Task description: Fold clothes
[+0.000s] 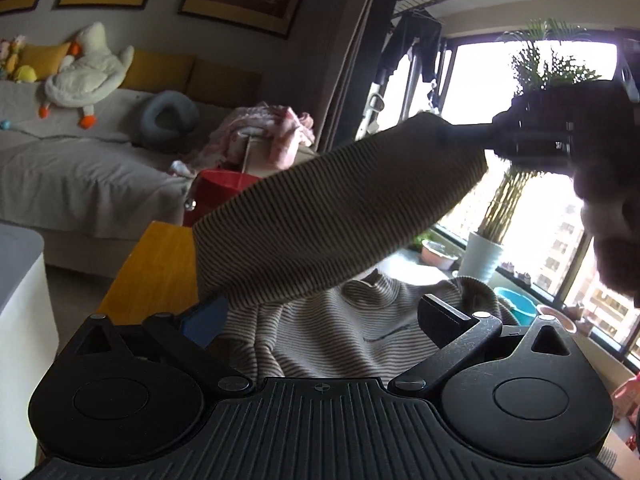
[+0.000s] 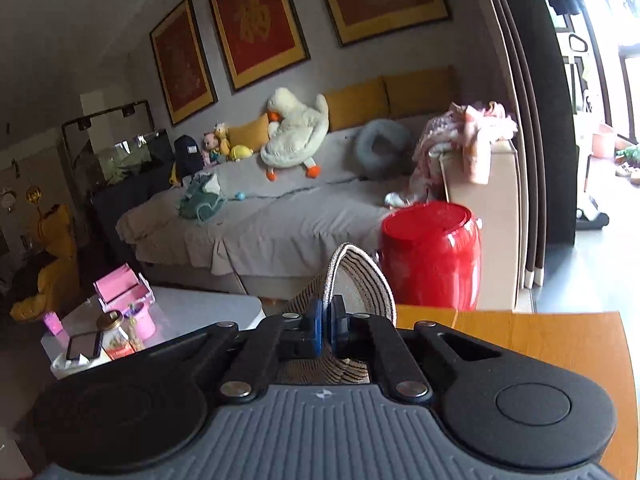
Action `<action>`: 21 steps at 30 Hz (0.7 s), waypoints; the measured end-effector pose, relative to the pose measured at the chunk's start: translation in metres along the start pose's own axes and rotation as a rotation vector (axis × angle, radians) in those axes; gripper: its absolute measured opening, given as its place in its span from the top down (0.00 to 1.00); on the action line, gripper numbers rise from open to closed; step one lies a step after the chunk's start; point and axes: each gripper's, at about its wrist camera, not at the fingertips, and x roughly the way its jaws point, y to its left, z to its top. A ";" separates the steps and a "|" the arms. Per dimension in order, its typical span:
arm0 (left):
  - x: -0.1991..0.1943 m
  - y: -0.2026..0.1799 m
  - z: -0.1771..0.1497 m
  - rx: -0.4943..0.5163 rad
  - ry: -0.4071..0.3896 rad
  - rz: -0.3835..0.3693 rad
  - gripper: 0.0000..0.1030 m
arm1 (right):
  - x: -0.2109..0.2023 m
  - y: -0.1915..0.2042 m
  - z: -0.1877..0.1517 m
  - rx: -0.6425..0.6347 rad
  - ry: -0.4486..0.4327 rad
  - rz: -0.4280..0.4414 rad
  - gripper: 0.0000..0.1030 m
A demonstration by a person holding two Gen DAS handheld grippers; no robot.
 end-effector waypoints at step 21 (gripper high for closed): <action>0.024 0.072 0.024 -0.087 0.106 0.114 0.00 | 0.024 -0.090 -0.056 0.167 0.141 -0.229 0.97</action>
